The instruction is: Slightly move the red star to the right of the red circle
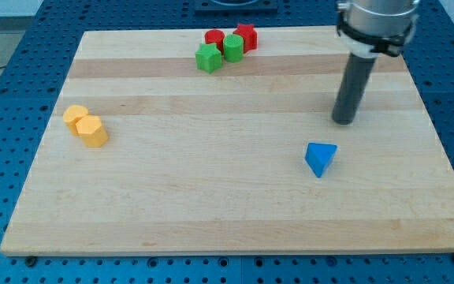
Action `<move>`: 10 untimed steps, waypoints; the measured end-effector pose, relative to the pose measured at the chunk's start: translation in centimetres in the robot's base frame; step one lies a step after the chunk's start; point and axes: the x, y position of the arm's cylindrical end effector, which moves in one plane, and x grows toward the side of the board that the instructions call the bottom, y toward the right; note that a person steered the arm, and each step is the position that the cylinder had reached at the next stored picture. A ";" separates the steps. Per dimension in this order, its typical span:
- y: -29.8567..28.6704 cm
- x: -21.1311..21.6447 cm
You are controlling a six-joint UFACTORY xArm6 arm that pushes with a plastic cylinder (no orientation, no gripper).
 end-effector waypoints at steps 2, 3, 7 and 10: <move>-0.1 12.5; -5.1 9.8; -8.1 10.4; -2.8 0.7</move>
